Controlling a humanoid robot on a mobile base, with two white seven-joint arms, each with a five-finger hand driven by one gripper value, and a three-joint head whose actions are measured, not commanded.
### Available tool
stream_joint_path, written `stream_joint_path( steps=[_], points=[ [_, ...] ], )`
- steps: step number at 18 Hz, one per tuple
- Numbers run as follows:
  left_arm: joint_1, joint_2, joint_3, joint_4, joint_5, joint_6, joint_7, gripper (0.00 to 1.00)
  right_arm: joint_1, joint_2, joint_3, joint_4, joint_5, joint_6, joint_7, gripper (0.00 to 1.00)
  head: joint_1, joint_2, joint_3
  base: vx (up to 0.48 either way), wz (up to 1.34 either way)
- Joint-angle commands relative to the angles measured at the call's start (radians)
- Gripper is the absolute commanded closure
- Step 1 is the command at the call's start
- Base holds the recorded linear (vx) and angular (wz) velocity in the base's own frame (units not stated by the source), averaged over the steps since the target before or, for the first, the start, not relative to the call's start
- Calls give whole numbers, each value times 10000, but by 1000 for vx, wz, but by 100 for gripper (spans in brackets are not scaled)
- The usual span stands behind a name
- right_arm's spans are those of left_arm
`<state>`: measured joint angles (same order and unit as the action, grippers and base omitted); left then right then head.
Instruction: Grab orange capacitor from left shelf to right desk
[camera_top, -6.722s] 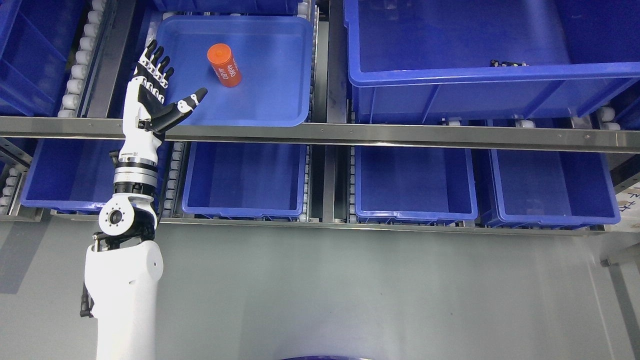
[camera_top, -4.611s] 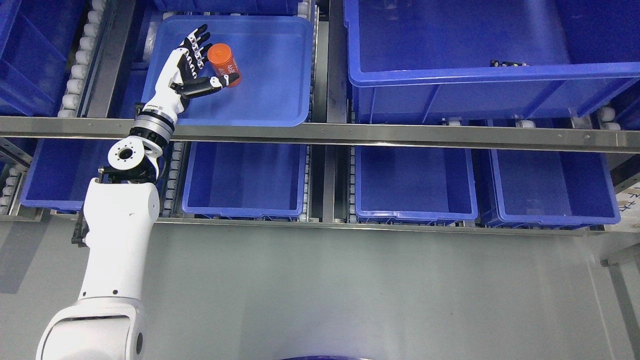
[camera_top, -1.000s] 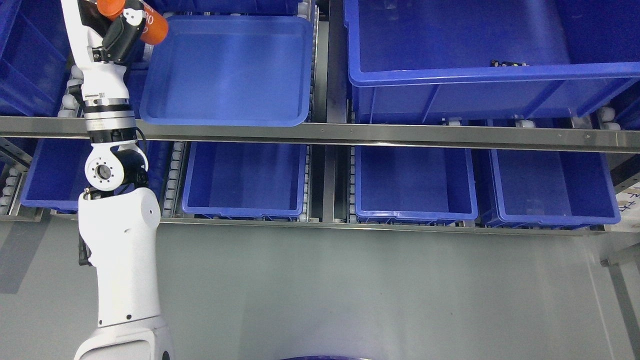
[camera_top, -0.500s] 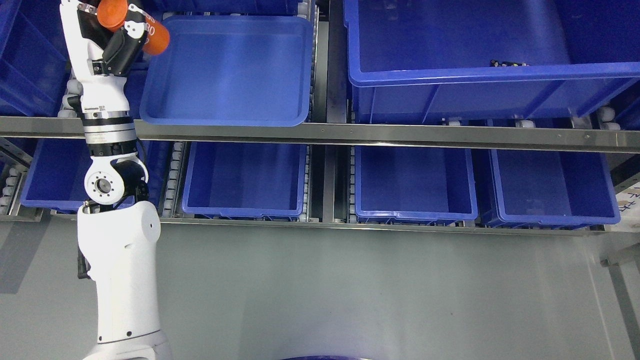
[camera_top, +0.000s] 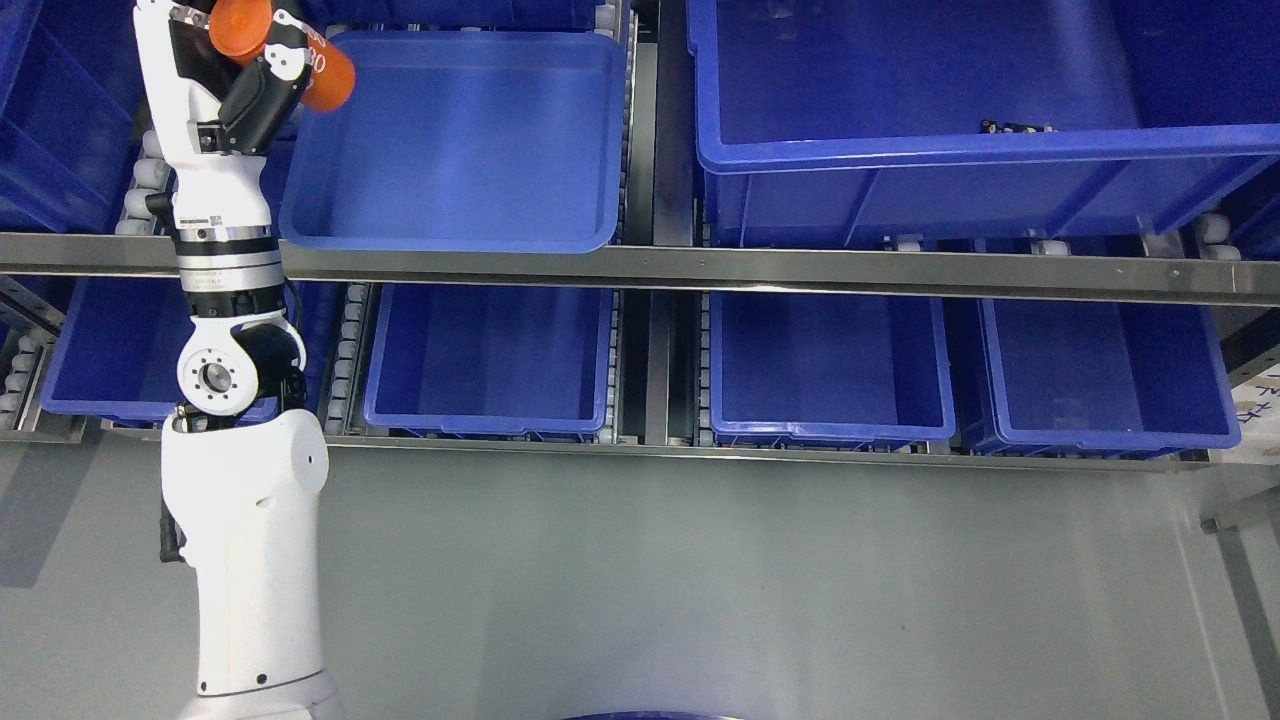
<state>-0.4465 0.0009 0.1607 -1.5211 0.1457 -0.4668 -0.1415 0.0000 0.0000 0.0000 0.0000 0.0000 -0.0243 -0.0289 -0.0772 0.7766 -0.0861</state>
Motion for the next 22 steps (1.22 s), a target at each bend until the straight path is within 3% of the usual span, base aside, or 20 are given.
stream_joint_path(
  steps=[1,22],
  points=[
    [108,166,-196,-236,0,4,4,100,199,-175,-123,-175,31,13,-2,0,0,0,0,0,0],
    [308,166,-273,-67,0,-42,-73,99,199,-175,-123,-175,31,13,-2,0,0,0,0,0,0]
  ],
)
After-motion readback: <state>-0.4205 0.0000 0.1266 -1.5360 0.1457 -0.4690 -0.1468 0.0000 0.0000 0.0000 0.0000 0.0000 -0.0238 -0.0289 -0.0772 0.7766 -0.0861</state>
